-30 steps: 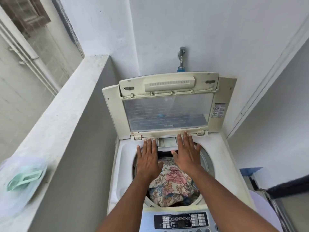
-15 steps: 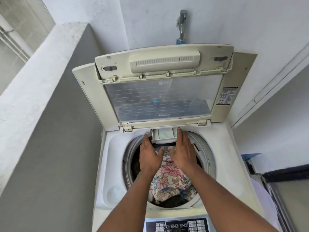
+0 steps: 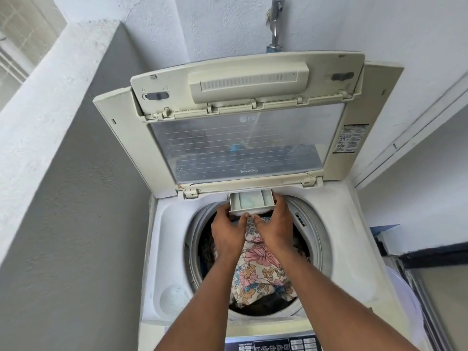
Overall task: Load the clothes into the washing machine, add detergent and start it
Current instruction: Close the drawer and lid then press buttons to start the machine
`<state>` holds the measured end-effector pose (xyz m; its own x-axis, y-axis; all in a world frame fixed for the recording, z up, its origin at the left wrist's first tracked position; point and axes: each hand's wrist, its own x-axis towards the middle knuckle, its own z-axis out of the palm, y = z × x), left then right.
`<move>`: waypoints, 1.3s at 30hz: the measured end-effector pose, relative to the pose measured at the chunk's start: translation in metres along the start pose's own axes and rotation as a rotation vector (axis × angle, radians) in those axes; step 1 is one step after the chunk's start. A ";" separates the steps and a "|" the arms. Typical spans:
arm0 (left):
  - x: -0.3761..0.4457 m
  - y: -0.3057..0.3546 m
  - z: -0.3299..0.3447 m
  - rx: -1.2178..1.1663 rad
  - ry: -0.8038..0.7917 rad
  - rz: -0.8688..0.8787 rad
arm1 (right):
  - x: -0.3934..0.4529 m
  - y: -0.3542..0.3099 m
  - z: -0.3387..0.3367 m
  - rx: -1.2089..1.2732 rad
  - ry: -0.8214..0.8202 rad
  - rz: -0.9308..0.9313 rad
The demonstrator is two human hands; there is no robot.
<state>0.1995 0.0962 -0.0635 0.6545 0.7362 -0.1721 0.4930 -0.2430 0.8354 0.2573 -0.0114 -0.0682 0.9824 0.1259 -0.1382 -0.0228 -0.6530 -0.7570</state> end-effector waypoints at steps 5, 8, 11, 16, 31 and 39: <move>0.000 -0.003 0.002 -0.031 0.034 -0.026 | 0.004 0.005 0.003 0.059 0.027 0.024; 0.002 -0.001 0.002 -0.056 0.040 -0.025 | 0.006 0.005 0.005 0.110 0.052 0.003; 0.006 0.001 0.004 -0.079 0.052 -0.041 | 0.010 0.005 0.007 0.114 0.076 -0.009; 0.013 0.004 0.008 -0.084 0.065 -0.050 | 0.020 0.004 0.008 0.070 0.134 -0.013; 0.025 0.016 0.012 -0.046 0.179 -0.107 | 0.039 0.002 0.009 0.128 0.198 0.025; 0.035 0.019 0.020 -0.008 0.154 -0.080 | 0.047 -0.007 0.008 0.125 0.189 0.085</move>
<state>0.2427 0.1048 -0.0640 0.5171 0.8414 -0.1571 0.5351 -0.1745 0.8266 0.3019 0.0051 -0.0745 0.9929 -0.0750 -0.0920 -0.1182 -0.5565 -0.8224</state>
